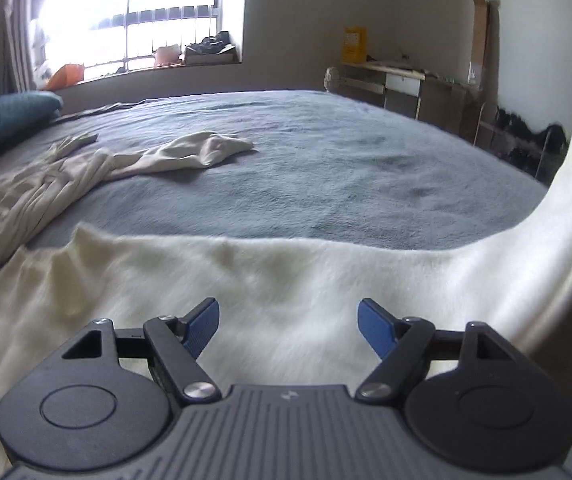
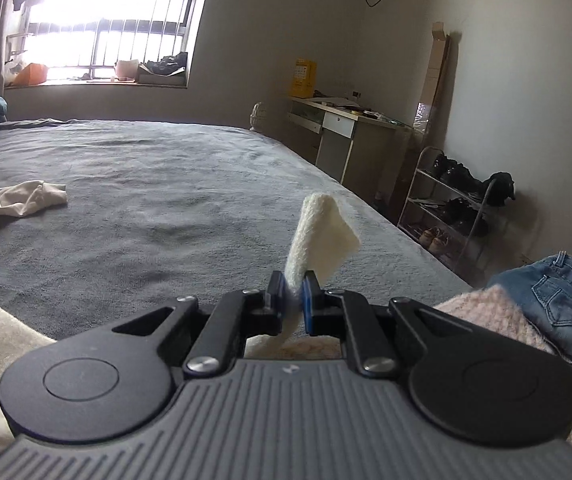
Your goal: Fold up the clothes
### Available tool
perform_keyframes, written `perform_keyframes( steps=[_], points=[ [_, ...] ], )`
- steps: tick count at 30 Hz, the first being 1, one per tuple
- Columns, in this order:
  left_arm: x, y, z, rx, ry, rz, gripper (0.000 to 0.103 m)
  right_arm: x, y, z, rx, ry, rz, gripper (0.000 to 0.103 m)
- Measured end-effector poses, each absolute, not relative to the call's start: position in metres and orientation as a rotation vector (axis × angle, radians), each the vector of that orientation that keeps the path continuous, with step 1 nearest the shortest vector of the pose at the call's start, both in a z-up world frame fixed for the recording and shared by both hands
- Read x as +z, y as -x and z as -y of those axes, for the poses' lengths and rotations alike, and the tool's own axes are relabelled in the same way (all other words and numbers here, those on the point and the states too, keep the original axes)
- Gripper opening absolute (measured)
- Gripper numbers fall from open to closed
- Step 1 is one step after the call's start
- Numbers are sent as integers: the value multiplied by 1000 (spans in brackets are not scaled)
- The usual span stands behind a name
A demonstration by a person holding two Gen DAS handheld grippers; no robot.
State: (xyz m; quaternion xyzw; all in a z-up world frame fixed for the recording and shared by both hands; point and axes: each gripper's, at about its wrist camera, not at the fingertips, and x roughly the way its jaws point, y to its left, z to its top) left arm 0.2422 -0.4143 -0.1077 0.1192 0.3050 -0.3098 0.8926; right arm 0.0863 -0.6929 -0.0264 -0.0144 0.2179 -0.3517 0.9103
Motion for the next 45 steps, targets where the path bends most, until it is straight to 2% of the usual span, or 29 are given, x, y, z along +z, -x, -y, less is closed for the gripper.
perform_keyframes(
  steps=[3, 7, 15, 21, 26, 30, 35, 37, 40, 45],
  points=[
    [-132, -246, 440, -596, -317, -662, 79, -24, -83, 689, -709, 15, -431, 8],
    [-111, -246, 417, -612, -225, -695, 76, -18, -82, 685, -665, -39, -392, 8],
    [-55, -208, 252, -653, 115, -834, 76, 29, -107, 622, -457, -89, -277, 8],
    [-30, -142, 125, -642, 306, -796, 76, 51, -132, 504, -112, 55, -241, 8],
    [-33, -95, 45, -560, 425, -722, 77, 26, -109, 400, 248, 276, -269, 8],
    [-45, -66, 5, -494, 510, -705, 77, -25, -64, 342, 466, 398, -386, 8],
    [-59, -61, 15, -526, 520, -759, 77, -103, 1, 294, 488, 720, -519, 12],
    [-63, -61, 27, -543, 498, -779, 77, -111, 23, 285, 443, 777, -515, 15],
    [-64, -66, 59, -570, 390, -786, 77, -100, 56, 289, 468, 661, -528, 23],
    [-77, -79, 98, -597, 234, -827, 77, -79, 97, 331, 388, 297, -571, 25]
  ],
)
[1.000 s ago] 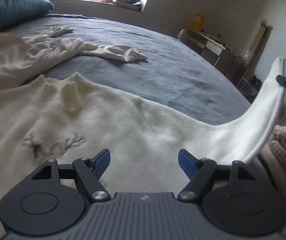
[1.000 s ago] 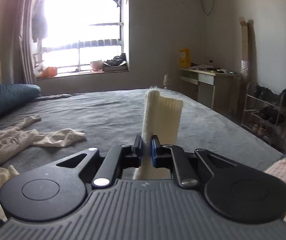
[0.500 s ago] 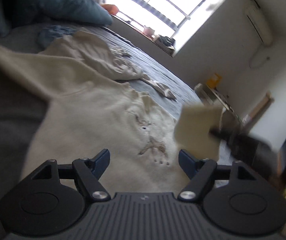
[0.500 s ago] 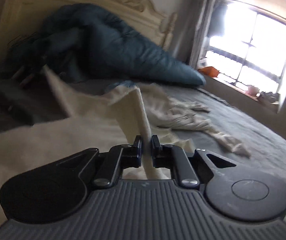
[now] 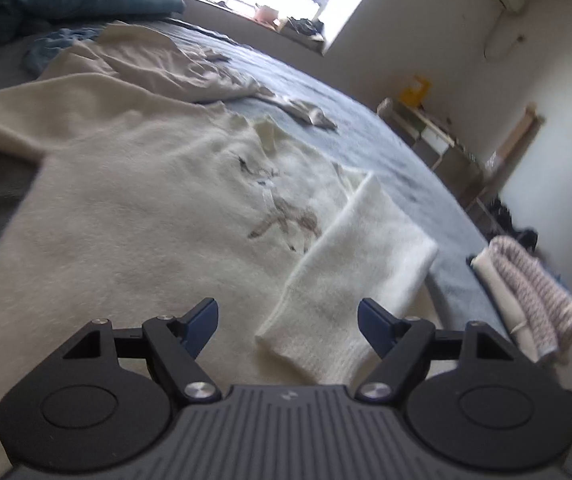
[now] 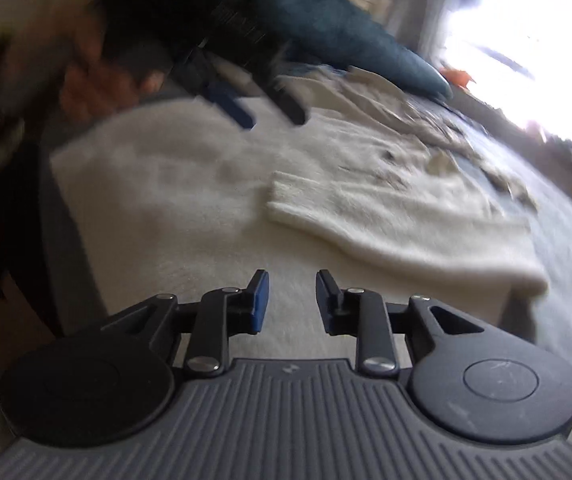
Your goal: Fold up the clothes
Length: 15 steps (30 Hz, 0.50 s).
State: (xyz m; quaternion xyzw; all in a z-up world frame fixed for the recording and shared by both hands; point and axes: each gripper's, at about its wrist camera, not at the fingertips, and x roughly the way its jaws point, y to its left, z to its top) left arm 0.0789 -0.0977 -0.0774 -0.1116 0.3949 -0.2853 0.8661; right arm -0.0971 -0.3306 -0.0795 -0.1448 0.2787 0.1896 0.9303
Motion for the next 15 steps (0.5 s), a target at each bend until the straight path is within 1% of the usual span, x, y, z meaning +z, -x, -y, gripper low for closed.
perform_keyframes(
  steps=[4, 7, 9, 13, 15],
  points=[
    [-91, -84, 118, -617, 125, -826, 76, -72, 107, 401, 209, -288, -567, 27],
    [-95, -92, 131, -635, 79, -829, 76, -90, 113, 439, 155, -679, -527, 29],
    [-97, -100, 142, -634, 43, -823, 74, -107, 112, 448, 156, -847, -504, 30],
    [-103, -119, 166, -659, -63, -822, 71, -133, 93, 451, 194, -1068, -514, 30],
    [-107, -127, 176, -660, -107, -818, 66, -140, 82, 449, 208, -1127, -533, 30]
  ],
)
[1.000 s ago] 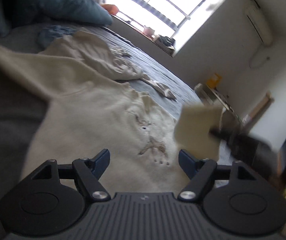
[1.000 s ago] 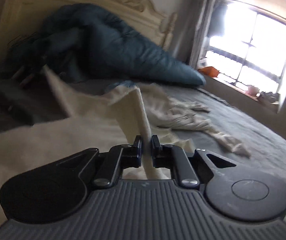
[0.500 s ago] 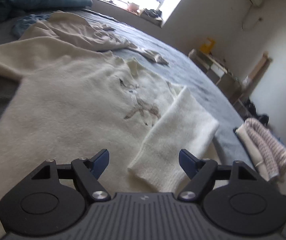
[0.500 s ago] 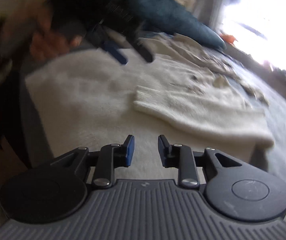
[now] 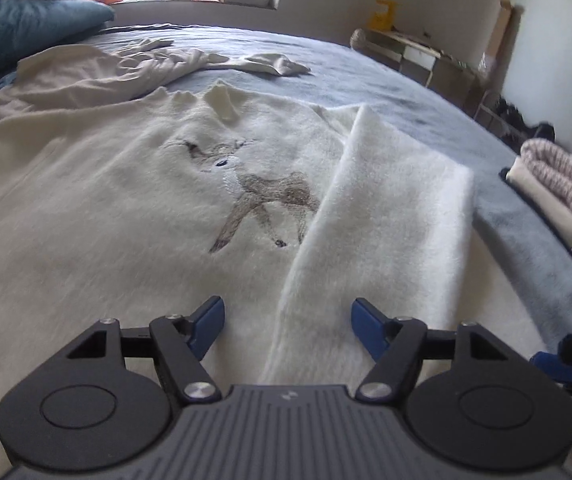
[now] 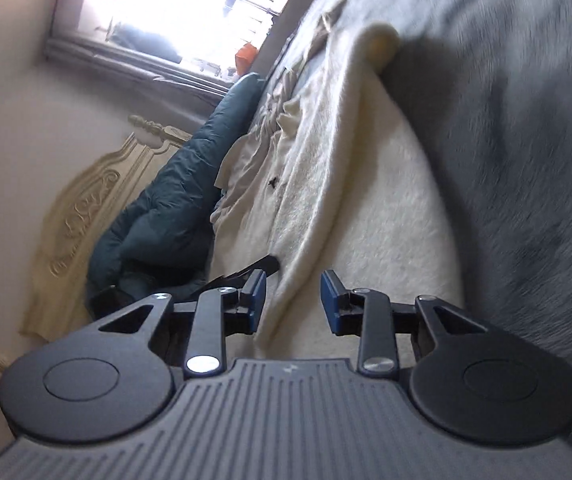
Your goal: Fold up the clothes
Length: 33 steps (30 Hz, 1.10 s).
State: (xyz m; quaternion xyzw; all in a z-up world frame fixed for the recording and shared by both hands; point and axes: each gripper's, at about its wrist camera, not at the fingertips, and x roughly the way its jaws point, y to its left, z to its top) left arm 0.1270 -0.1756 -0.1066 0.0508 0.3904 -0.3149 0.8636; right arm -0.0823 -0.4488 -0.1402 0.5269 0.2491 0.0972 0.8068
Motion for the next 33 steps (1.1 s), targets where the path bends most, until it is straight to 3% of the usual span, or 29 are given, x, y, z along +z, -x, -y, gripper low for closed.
perform_keyframes(
  steps=[4, 7, 14, 20, 23, 33],
  points=[
    [-108, -131, 184, -682, -135, -806, 55, -143, 61, 446, 206, -1153, -556, 30],
    [-106, -129, 187, -724, -130, -806, 31, -144, 45, 444, 197, -1169, -568, 30],
    [-109, -137, 175, -693, 29, -878, 12, -146, 13, 437, 118, -1141, -591, 28],
    [-114, -139, 156, -685, 198, -920, 7, -144, -17, 426, 45, -1048, -598, 26],
    [-108, -132, 143, -672, 270, -899, 6, -139, -24, 418, 36, -950, -603, 12],
    [-88, -68, 82, -627, 390, -867, 6, -104, 0, 368, 198, -706, -614, 10]
  ],
)
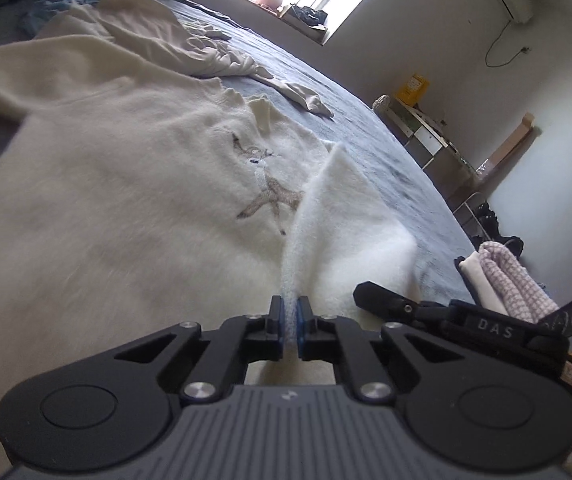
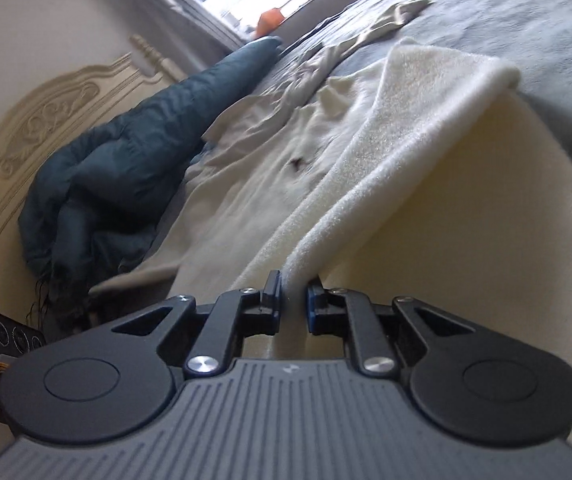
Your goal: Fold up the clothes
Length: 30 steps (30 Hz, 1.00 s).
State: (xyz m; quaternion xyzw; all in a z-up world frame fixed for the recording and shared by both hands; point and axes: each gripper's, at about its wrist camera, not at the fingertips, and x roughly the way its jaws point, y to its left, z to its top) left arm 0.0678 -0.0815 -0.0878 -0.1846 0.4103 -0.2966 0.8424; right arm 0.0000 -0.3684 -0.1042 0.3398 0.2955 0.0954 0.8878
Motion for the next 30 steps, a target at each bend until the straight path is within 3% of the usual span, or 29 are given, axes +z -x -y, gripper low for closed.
perform_keyframes(
  steps=[11, 15, 18, 22, 25, 27, 30],
  points=[
    [-106, -17, 100, -690, 370, -950, 10, -106, 52, 386, 179, -729, -653, 13],
    [-107, -8, 111, -702, 319, -938, 39, -120, 72, 399, 166, -809, -682, 16],
    [-107, -1, 113, -705, 295, -947, 42, -127, 89, 399, 202, -835, -699, 25],
    [-112, 5, 117, -688, 279, -949, 42, -136, 101, 390, 241, -838, -715, 25],
    [-115, 6, 122, -660, 272, -949, 24, -136, 102, 384, 242, -817, -700, 24],
    [-115, 5, 121, -650, 289, -957, 16, -134, 101, 381, 248, -801, -683, 13],
    [-110, 6, 120, -669, 339, -967, 9, -127, 106, 379, 253, -774, -645, 9]
  ],
)
